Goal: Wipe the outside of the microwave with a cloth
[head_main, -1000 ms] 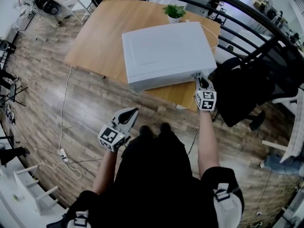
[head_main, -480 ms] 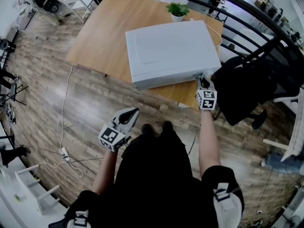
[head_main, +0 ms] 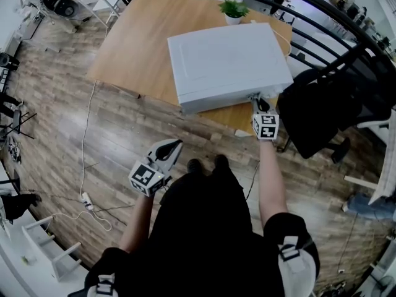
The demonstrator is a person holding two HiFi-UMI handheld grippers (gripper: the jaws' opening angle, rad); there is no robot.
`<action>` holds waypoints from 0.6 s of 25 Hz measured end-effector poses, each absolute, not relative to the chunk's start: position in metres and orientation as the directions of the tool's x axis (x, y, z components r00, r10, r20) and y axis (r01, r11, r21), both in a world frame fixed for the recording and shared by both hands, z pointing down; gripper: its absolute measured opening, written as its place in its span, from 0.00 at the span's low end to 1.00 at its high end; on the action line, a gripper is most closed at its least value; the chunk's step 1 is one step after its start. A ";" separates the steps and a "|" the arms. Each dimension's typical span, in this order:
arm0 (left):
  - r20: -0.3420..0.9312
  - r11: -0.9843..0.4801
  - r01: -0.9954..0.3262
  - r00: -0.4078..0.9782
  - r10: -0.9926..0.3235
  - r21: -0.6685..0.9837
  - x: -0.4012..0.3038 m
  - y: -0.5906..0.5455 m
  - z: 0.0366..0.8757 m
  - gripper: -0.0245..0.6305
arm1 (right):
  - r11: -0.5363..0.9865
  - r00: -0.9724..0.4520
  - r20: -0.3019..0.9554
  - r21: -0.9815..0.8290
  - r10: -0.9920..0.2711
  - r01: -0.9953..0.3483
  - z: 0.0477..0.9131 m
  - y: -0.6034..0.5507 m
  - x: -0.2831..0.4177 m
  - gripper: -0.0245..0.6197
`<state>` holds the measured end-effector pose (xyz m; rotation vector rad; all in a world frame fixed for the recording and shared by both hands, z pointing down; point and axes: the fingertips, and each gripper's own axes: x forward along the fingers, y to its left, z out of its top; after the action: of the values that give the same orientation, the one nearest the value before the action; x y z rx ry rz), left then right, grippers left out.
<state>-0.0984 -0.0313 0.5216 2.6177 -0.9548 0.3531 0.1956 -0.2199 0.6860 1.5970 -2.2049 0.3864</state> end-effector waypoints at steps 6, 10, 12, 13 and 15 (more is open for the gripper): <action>0.335 -0.725 -0.649 0.753 -0.567 0.230 -0.113 -0.023 0.523 0.04 | 0.335 -0.294 0.459 0.008 -0.839 -0.942 0.684 -0.215 0.164 0.07; 0.332 -0.727 -0.645 0.757 -0.563 0.236 -0.124 -0.017 0.525 0.04 | 0.353 -0.309 0.467 0.007 -0.829 -0.936 0.686 -0.209 0.142 0.07; 0.333 -0.728 -0.643 0.758 -0.560 0.238 -0.130 -0.014 0.527 0.04 | 0.362 -0.317 0.462 0.010 -0.829 -0.932 0.686 -0.208 0.132 0.07; 0.333 -0.729 -0.642 0.759 -0.559 0.239 -0.132 -0.013 0.527 0.04 | 0.366 -0.320 0.458 0.012 -0.829 -0.931 0.685 -0.208 0.127 0.07; 0.333 -0.728 -0.642 0.760 -0.559 0.242 -0.138 -0.011 0.529 0.04 | 0.374 -0.326 0.460 0.013 -0.826 -0.927 0.685 -0.205 0.117 0.07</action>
<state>-0.1381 -0.0106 0.5287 2.6144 -0.9234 0.3381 0.1168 -0.2054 0.6846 1.5228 -2.2487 0.3551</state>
